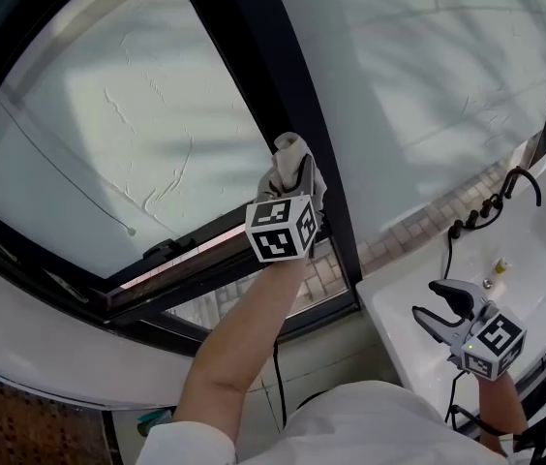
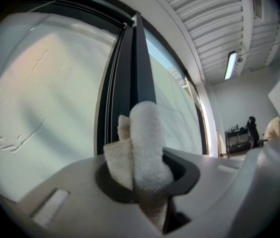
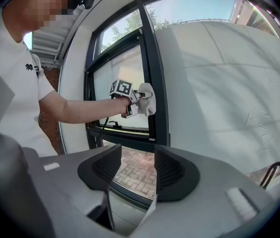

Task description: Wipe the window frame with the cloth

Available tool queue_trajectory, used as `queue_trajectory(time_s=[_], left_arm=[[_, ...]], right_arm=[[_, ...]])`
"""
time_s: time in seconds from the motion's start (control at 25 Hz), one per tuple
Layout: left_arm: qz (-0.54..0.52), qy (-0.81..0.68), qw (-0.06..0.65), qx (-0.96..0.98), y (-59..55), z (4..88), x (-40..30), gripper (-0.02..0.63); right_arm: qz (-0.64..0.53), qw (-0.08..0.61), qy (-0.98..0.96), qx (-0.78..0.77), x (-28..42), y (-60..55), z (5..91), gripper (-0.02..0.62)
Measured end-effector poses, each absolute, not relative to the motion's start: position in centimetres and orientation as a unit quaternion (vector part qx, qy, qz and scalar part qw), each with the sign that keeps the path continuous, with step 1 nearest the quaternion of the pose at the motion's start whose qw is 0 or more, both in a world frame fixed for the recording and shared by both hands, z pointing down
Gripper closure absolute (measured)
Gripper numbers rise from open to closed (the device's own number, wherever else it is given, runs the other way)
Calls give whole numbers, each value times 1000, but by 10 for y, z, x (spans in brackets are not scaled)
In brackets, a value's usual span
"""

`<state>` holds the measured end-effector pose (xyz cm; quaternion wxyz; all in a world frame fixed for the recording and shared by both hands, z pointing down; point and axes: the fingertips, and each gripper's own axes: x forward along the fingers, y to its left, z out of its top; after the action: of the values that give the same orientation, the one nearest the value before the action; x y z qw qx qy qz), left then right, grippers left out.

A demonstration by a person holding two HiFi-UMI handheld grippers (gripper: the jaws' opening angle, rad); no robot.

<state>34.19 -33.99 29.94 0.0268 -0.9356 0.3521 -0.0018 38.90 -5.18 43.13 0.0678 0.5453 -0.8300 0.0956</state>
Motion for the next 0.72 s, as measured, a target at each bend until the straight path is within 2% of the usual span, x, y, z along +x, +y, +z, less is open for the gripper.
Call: queue_trajectory(time_s=[0.72], left_arm=[[70,315,123,-938,-347,37,339,502]], right_arm=[[100,70,-842,525,373,-53,447,388]])
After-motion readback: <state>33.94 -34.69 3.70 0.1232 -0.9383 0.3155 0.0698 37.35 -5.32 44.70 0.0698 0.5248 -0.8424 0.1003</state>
